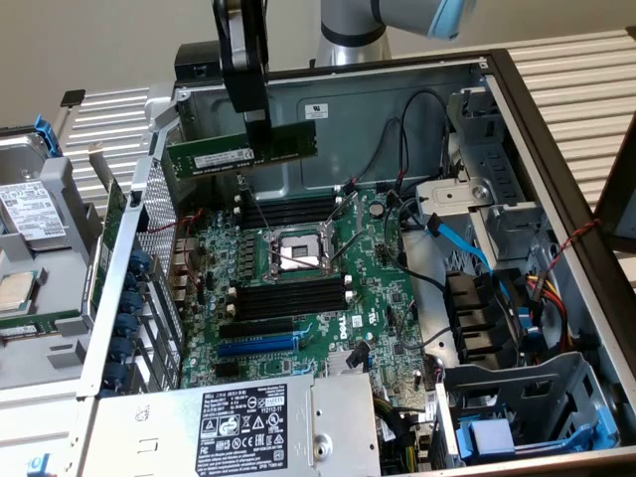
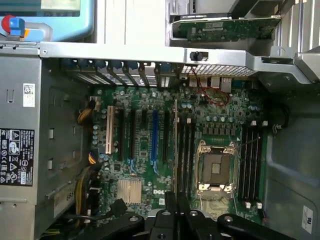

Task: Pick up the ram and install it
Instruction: 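Pick up the ram and move it above insertion slot, then insert the ram into the slot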

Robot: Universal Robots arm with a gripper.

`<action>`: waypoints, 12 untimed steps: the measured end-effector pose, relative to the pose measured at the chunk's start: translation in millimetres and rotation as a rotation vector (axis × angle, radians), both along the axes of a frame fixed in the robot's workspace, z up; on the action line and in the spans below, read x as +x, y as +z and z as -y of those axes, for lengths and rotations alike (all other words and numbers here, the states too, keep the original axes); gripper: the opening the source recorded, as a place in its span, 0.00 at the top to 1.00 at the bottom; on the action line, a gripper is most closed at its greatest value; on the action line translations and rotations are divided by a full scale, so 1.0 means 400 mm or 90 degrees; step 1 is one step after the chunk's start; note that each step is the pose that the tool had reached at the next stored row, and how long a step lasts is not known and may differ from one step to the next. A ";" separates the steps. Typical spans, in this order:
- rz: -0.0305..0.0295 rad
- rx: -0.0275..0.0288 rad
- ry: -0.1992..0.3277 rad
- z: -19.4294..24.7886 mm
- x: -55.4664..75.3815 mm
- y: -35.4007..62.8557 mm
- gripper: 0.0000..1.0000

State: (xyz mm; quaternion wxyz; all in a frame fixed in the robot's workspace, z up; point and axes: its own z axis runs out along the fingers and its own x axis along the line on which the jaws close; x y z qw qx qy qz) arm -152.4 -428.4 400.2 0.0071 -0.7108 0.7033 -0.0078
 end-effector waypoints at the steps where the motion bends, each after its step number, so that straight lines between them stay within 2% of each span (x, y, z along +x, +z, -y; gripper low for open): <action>1: -0.0014 0.0018 0.000 -0.002 0.005 -0.002 0.87; 4: -0.0104 0.0054 0.000 -0.009 0.016 -0.007 0.87; 6: -0.0191 0.0067 0.000 -0.013 0.023 -0.009 0.87; 8: -0.0277 0.0070 0.000 -0.016 0.033 -0.012 0.87; 12: -0.0416 0.0070 0.000 -0.020 0.057 -0.021 0.87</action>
